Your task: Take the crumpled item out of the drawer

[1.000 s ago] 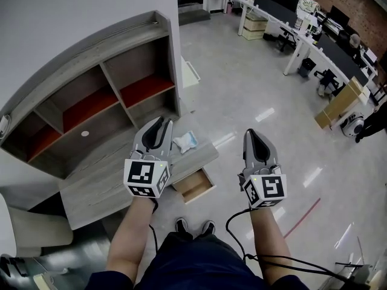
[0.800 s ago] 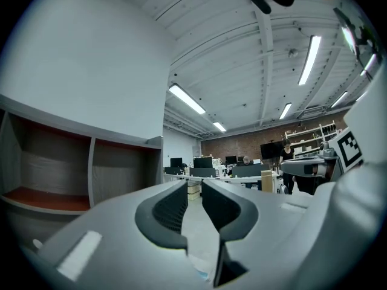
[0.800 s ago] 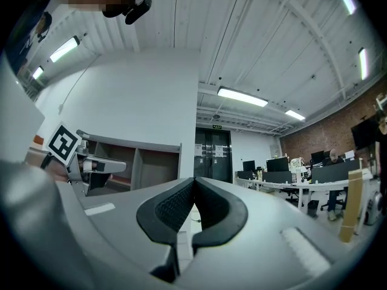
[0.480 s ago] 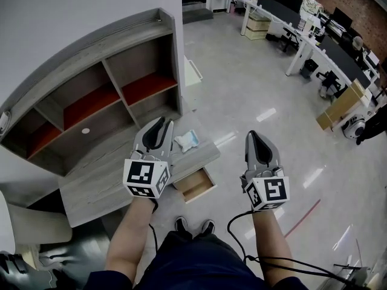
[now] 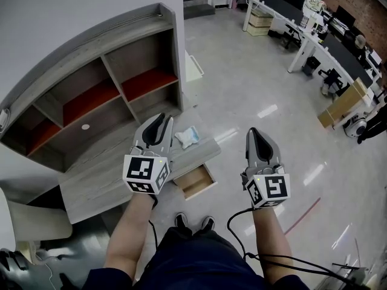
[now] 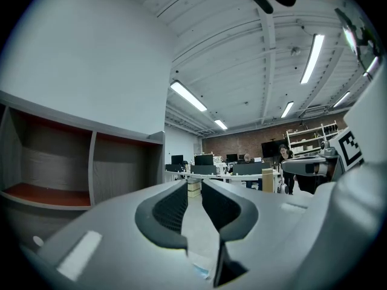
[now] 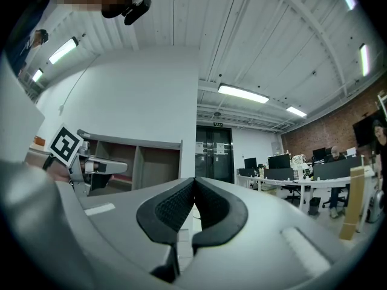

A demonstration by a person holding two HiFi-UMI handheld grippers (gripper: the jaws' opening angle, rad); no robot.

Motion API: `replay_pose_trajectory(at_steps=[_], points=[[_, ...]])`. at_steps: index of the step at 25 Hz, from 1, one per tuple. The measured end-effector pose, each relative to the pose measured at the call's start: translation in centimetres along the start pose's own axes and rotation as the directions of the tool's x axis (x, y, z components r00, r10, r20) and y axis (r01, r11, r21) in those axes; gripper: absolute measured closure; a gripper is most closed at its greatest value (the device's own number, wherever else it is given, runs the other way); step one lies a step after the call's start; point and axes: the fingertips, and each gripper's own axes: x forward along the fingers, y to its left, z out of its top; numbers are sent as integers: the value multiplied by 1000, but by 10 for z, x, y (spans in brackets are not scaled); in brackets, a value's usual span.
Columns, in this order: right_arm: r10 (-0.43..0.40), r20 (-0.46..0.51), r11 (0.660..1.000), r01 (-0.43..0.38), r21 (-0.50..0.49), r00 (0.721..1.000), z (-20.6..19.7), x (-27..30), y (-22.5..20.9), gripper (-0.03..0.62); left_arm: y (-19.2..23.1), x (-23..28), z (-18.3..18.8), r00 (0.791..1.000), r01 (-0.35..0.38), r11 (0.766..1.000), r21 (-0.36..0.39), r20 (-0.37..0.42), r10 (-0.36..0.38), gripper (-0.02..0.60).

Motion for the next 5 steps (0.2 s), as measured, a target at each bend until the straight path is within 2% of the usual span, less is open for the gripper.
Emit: replay_pose_trajectory(at_steps=[5], points=[[9, 0, 1000, -9, 0, 1000, -1, 1, -4, 589, -2, 4, -2, 1000, -9, 1000, 5, -6, 9, 506]])
